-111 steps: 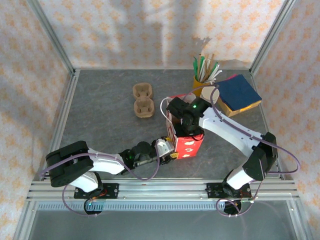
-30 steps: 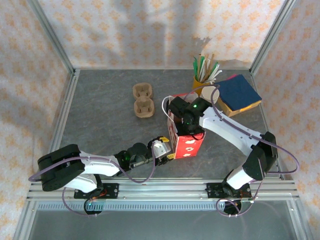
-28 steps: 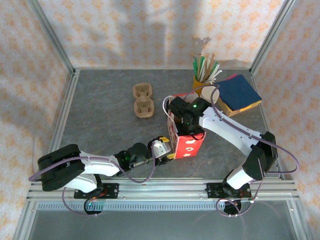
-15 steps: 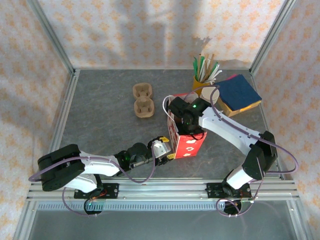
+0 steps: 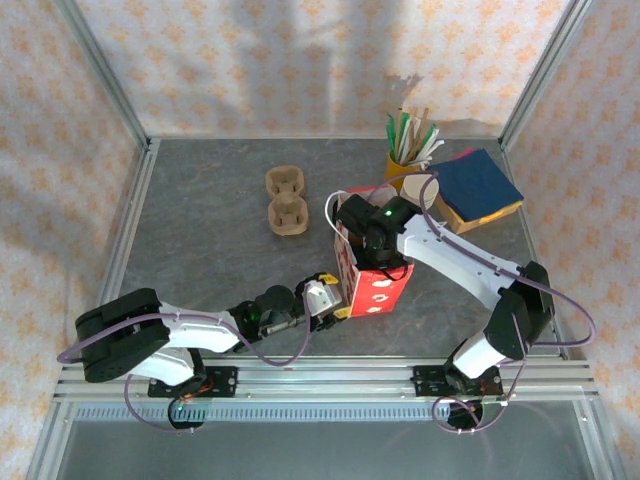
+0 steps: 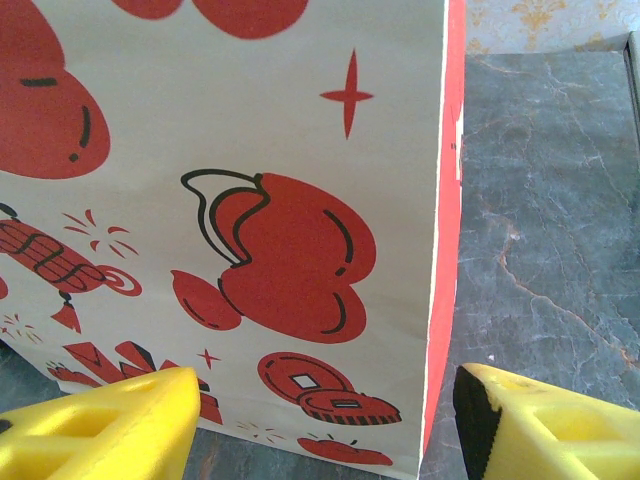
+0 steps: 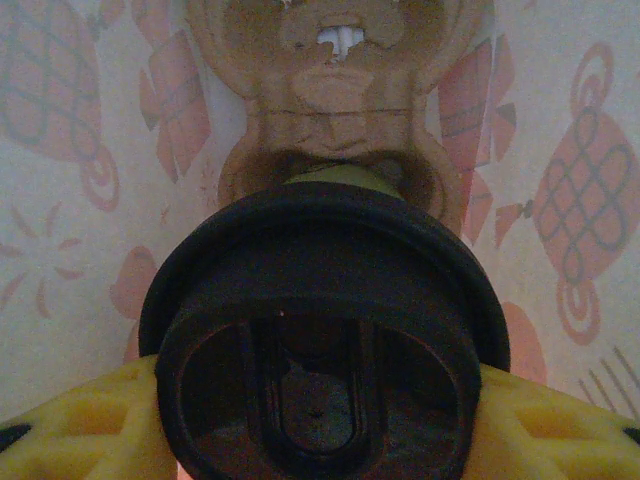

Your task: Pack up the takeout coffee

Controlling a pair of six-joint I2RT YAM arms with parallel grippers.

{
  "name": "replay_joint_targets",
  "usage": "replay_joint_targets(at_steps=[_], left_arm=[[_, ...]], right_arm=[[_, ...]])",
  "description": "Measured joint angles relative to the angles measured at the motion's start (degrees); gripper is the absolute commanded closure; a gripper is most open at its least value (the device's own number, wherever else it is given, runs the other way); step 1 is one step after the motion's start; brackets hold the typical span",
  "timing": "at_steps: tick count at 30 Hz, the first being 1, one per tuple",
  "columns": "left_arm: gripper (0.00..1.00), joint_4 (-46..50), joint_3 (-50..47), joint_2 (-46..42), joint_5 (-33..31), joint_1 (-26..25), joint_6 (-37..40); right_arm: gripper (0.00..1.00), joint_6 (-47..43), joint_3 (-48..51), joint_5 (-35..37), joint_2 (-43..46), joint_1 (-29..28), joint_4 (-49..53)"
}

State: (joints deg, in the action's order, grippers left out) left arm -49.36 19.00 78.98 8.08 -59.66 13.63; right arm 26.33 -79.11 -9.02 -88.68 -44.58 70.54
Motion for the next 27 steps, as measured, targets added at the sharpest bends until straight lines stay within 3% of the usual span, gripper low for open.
replay_joint_targets(at_steps=[27], left_arm=[[0.29, 0.79, 0.00, -0.63, -0.02, 0.00, -0.02]], right_arm=[[0.45, -0.70, 3.15, -0.46, 0.04, 0.66, -3.06]])
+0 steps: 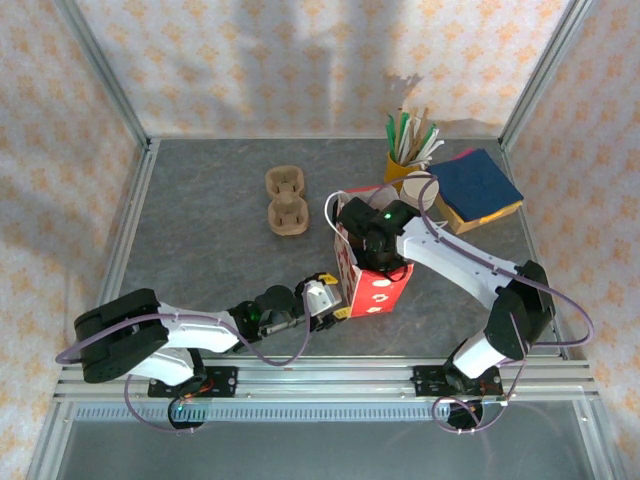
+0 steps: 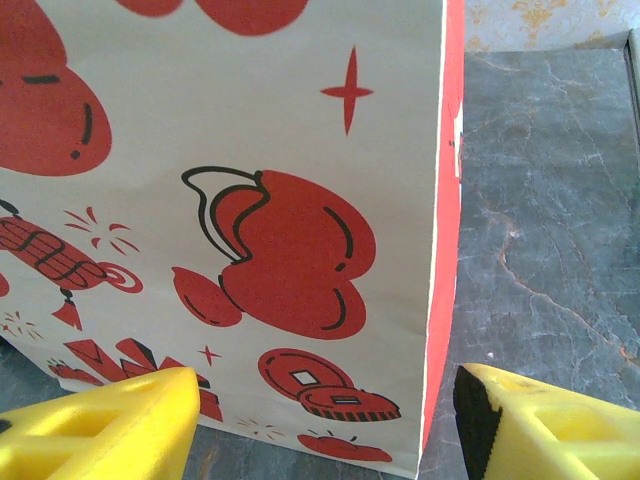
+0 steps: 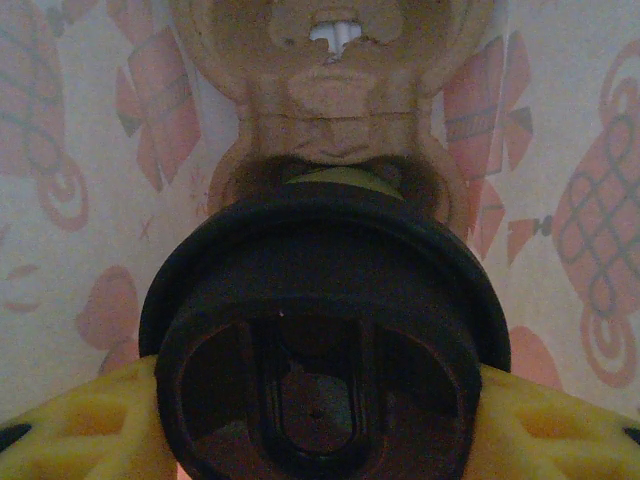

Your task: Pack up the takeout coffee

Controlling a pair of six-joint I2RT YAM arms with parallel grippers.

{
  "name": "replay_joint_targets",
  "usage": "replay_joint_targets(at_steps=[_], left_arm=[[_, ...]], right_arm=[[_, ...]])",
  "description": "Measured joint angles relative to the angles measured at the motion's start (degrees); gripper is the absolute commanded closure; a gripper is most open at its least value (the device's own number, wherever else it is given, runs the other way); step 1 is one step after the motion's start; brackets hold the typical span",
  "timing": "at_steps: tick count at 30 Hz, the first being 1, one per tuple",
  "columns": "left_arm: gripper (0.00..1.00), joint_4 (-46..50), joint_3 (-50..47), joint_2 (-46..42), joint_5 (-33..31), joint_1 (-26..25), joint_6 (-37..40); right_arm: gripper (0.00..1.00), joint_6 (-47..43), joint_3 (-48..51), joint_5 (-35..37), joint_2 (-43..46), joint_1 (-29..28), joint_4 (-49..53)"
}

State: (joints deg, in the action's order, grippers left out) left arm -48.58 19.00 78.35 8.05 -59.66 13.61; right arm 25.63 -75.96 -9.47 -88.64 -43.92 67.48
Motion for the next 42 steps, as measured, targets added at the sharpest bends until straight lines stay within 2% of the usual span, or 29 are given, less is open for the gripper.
replay_joint_targets(at_steps=[42], left_arm=[[0.28, 0.70, -2.36, -3.34, -1.07, 0.00, -0.02]], right_arm=[[0.43, -1.92, -1.20, -1.25, -3.02, 0.66, 0.63]])
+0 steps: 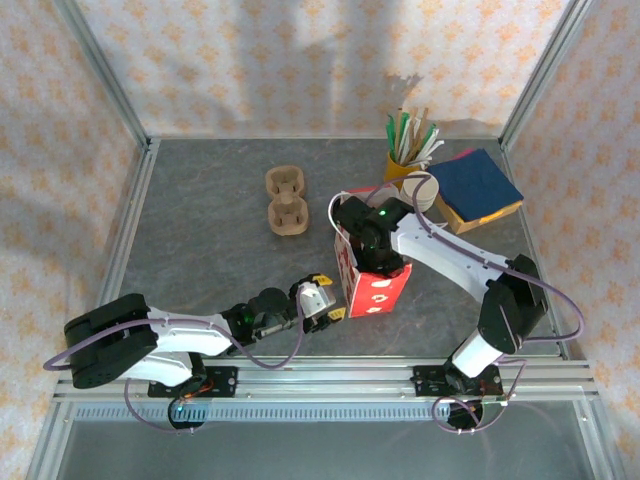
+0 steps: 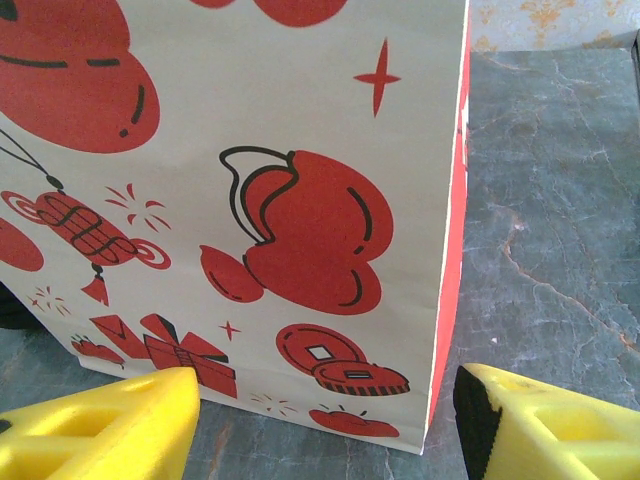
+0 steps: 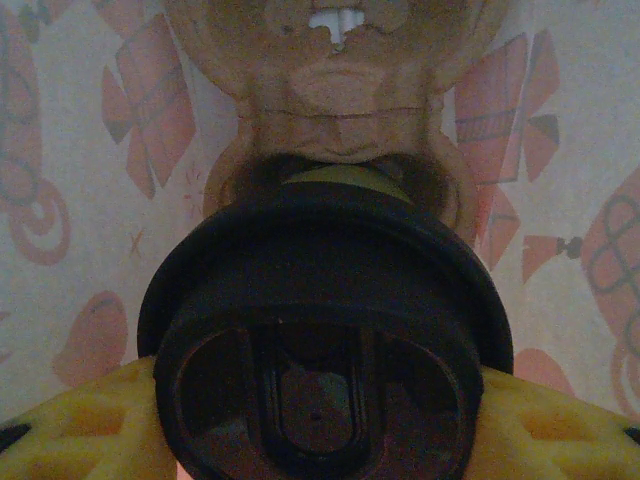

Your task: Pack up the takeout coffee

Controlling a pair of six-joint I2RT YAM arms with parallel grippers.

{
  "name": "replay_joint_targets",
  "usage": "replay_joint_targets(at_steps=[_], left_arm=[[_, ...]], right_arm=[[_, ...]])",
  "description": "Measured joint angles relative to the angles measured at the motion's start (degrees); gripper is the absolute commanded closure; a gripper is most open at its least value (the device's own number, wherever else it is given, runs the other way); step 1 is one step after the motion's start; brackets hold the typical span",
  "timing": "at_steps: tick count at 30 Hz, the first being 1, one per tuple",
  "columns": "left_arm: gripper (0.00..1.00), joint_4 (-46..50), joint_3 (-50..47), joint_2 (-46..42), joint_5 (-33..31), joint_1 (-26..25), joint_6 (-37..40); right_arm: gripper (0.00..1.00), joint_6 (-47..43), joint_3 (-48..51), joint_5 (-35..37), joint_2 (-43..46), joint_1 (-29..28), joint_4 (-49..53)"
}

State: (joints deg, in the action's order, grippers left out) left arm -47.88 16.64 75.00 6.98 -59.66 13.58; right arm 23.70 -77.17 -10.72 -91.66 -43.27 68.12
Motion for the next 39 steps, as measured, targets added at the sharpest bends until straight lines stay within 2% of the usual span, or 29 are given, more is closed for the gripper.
replay_joint_targets(at_steps=[30, 39], left_arm=[[0.28, 0.00, 0.00, 0.00, 0.00, 0.00, 0.02], [0.28, 0.15, 0.00, 0.00, 0.00, 0.00, 0.02]], right_arm=[[0.43, -0.94, -0.72, -0.83, -0.74, 0.72, 0.57], [0.38, -1.09, -0.85, -0.83, -0.70, 0.74, 0.66]])
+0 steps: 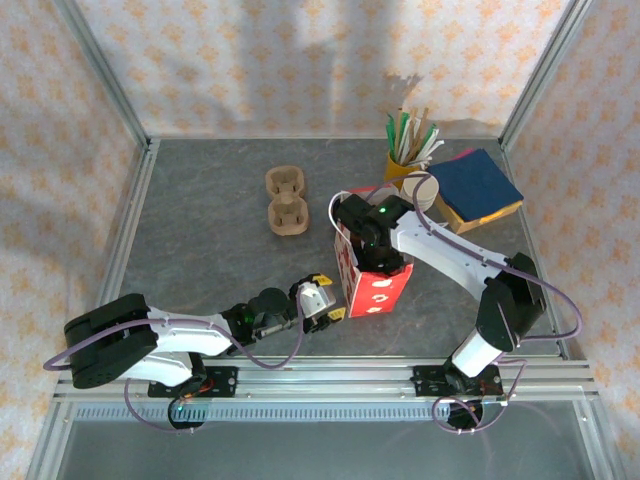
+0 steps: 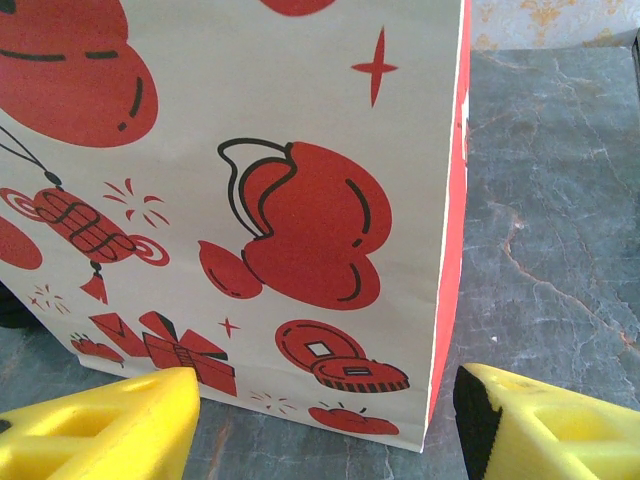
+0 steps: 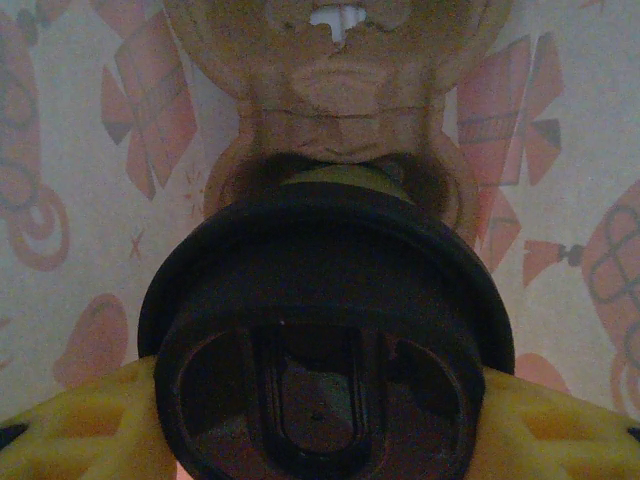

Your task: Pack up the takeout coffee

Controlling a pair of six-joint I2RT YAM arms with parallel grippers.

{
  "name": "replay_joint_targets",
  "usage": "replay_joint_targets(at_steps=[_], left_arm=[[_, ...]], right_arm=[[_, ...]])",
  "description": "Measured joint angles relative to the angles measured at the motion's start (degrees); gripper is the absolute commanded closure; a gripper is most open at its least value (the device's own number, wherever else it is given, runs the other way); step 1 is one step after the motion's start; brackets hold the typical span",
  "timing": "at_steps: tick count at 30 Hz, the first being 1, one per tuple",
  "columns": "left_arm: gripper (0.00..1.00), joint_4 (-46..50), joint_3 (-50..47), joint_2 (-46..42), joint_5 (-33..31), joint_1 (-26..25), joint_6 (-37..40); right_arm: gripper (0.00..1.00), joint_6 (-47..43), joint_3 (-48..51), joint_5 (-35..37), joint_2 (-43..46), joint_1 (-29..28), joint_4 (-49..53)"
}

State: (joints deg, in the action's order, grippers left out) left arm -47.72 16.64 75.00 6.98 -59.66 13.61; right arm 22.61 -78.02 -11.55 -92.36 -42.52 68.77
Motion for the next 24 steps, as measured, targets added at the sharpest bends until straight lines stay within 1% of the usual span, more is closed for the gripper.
replay_joint_targets(at_steps=[10, 18, 24], left_arm=[[0.28, 0.04, 0.00, -0.11, -0.04, 0.00, -0.02], [0.26, 0.28, -0.33, -0.52, -0.22, 0.00, -0.02], [0.24, 0.92, -0.44, -1.33, -0.66, 0.00, -0.04]], right_arm=[[0.20, -0.17, -0.44, -0.02, 0.04, 0.26, 0.24], [0.12, -0.20, -0.74, -0.07, 0.04, 0.26, -0.22], [0.10, -0.17, -0.87, 0.20, 0.04, 0.35, -0.44]])
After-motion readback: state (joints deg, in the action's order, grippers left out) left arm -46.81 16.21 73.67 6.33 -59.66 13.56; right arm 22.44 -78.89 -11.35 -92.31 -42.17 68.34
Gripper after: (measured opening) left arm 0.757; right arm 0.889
